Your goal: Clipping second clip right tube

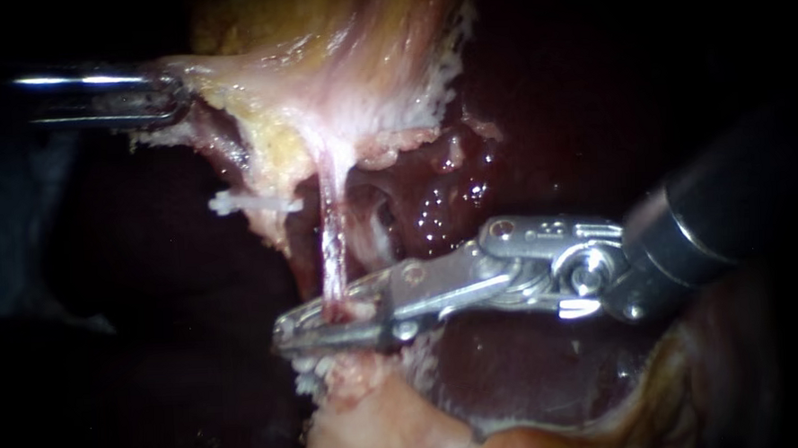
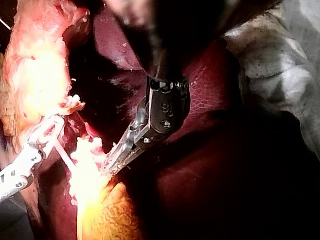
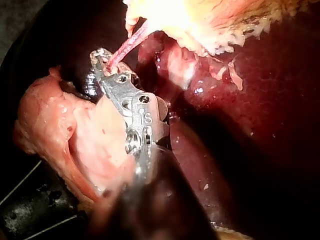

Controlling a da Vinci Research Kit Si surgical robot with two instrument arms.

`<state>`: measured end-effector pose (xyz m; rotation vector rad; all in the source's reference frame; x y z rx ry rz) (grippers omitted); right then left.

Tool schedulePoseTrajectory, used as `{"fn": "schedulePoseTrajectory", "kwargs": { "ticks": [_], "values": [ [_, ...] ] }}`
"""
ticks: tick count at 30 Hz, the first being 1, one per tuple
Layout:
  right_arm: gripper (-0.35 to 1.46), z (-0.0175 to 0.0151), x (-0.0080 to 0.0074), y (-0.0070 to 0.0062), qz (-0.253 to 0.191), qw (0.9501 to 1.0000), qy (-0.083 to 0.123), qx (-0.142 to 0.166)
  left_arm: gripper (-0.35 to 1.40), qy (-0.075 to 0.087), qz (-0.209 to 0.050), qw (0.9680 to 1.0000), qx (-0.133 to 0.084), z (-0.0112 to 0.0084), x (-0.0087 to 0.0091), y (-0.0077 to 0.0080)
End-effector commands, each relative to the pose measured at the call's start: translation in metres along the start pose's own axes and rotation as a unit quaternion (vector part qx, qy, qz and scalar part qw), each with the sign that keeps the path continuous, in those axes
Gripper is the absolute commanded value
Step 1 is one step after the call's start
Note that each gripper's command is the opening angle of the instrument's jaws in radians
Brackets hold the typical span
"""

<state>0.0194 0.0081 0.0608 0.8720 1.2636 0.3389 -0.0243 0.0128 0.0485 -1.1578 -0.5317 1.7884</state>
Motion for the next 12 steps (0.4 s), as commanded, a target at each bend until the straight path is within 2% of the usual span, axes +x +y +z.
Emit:
{"fn": "schedulePoseTrajectory", "kwargs": {
  "ticks": [1, 12],
  "values": [
    [-0.35, 0.0, -0.0001, 0.0, 0.0, 1.0, 0.0, -0.001, -0.35, 0.0, 0.0, 1.0, 0.0, 0.0, 0.0, 0.0],
    [-0.35, 0.0001, -0.0003, 0.0002, 0.002, 1.0, 0.0, 0.0, -0.35, 0.0, 0.0, 1.0, 0.0, 0.0, 0.0, -0.0001]
  ]
}}
